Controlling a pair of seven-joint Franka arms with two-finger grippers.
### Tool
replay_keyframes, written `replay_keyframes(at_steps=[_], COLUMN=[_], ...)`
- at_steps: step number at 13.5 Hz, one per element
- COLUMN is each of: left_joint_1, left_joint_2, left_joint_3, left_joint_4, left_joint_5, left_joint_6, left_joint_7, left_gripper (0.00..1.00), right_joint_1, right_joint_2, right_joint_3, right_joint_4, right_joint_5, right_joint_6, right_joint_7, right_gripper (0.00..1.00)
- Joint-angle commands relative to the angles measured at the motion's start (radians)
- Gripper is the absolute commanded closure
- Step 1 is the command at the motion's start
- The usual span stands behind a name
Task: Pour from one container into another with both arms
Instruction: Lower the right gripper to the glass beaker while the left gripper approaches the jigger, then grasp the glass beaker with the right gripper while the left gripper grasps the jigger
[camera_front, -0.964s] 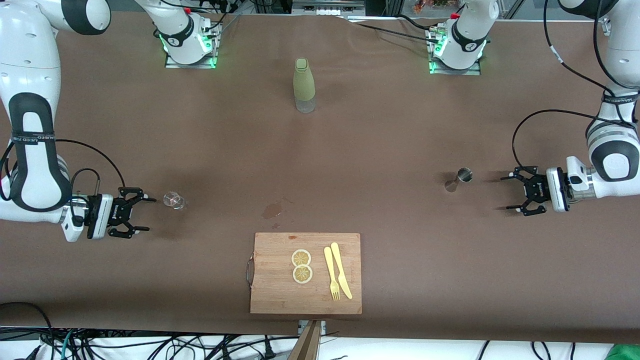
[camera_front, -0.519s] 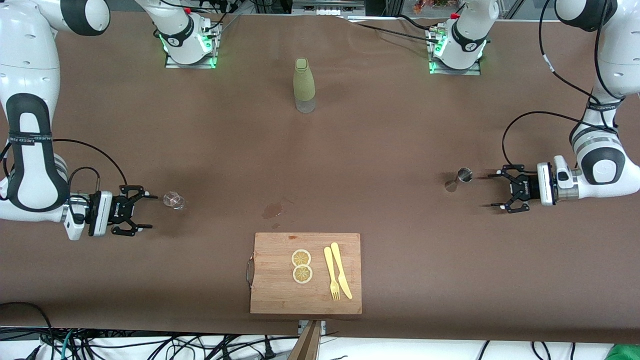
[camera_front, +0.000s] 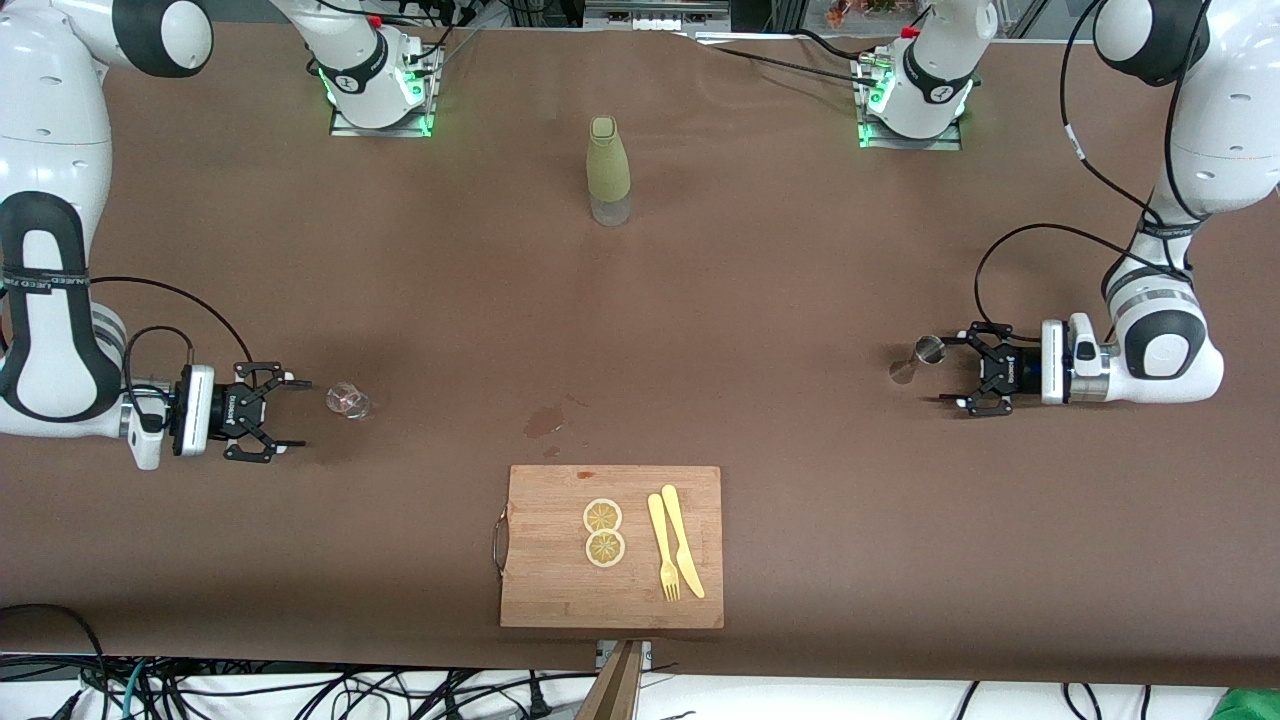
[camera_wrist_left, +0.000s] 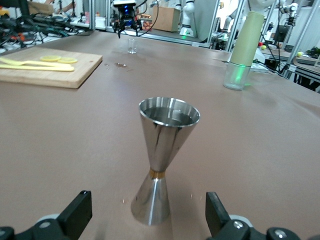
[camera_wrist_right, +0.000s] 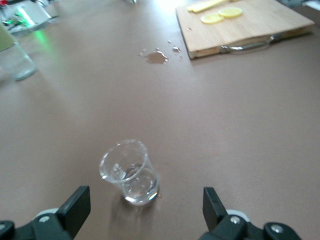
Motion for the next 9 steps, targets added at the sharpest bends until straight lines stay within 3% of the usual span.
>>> replay_keyframes(at_steps=[1, 5, 9], left_joint_1=[-0.02, -0.043, -0.051], left_joint_2=[0.033, 0.047, 0.051], left_joint_3=[0.008, 0.005, 0.003], left_joint_4=[0.024, 0.021, 0.019], left_joint_5=[-0.03, -0.065, -0.065], left_joint_6=[-0.038, -0.041, -0.059], left_joint_7=[0.084, 0.144, 0.145], left_gripper=[0.0, 0.05, 0.07], right_joint_1=[-0.033, -0.044, -0.044], right_joint_2=[0.035, 0.09, 0.135], right_joint_3=[-0.003, -0.003, -0.003], right_joint_4=[0.004, 0.004, 0.007], right_joint_5=[0.048, 0.161, 0.215], right_joint_6=[-0.069, -0.076, -0.111], right_joint_7=[-0.107, -0.208, -0.239], right_gripper=[0.0, 0.0, 0.0])
